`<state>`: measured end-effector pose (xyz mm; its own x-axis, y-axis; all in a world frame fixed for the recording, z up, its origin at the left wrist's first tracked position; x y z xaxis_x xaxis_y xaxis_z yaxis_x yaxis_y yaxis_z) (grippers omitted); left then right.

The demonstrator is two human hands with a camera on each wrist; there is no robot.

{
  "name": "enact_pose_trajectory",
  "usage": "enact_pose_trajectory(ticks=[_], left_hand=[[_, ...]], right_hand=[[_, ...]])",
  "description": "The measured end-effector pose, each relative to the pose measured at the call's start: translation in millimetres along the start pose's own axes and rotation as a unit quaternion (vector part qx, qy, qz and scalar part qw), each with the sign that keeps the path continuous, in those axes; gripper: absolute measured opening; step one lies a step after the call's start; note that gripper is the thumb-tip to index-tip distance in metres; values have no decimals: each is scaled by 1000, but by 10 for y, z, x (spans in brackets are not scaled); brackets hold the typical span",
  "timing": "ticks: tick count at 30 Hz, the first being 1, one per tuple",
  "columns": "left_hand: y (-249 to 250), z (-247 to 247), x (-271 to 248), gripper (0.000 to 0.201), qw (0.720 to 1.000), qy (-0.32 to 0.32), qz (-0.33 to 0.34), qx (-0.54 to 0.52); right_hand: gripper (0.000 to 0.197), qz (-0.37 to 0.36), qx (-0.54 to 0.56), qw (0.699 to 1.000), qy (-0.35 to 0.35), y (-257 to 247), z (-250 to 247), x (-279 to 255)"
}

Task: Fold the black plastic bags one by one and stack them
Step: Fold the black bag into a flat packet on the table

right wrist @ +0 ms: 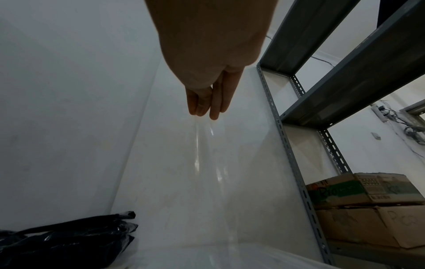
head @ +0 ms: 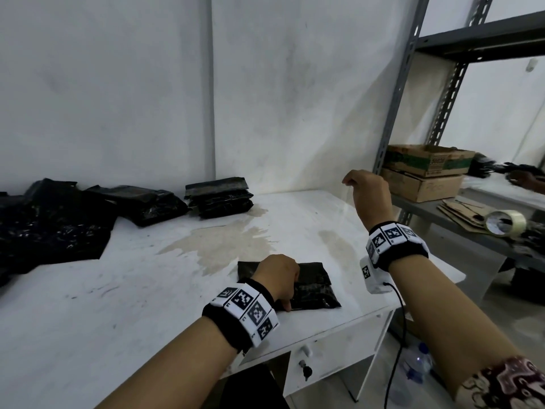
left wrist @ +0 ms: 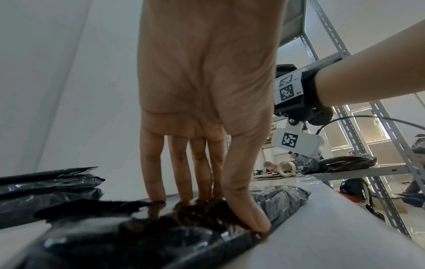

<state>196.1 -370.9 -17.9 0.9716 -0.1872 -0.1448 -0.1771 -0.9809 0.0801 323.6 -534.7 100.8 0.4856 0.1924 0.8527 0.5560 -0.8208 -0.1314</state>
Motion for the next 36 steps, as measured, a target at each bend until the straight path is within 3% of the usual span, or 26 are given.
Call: enact_pose_trajectory(ticks=[4, 8, 13, 24, 27, 30, 33, 36], left_hand=[[9, 1, 40, 40, 1000, -7, -1, 10], [10, 18, 79, 46, 1000, -14, -4, 21], [9, 52, 112, 39, 999, -10, -3, 31], [6, 67, 191, 48, 999, -16, 1, 41], [20, 62, 187, 42, 999, -11, 3, 40], [39, 47, 185, 34, 1000, -3, 6, 29], [59, 8, 158, 32, 1000, -4, -1, 23], [36, 3, 126, 44, 1000, -12, -6, 10]], right_hand=[[33, 6, 15, 1000, 8, 20, 51, 105], [32, 9, 24, 999, 25, 45, 93, 109], [32, 13, 37, 998, 39, 53, 108, 132], [31, 23, 60, 997, 48, 101, 239, 241], [26, 15, 93, 990, 102, -10, 77, 301], [28, -14, 118, 982, 149, -173, -232, 738], [30, -9, 120, 984, 132, -351, -380, 1076], [30, 7, 155, 984, 89, -471, -280, 1015]])
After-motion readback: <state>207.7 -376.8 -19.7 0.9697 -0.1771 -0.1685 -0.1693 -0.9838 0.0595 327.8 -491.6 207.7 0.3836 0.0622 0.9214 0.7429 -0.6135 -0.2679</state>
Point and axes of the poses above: each hand's wrist, its own x-axis towards the middle knuckle, its own z-axis out of the palm, y = z × x, the point moved 5 cm from there along x, towards the middle knuckle, and after that the axes turned 3 degrees about -x, right-handed, at the moved point
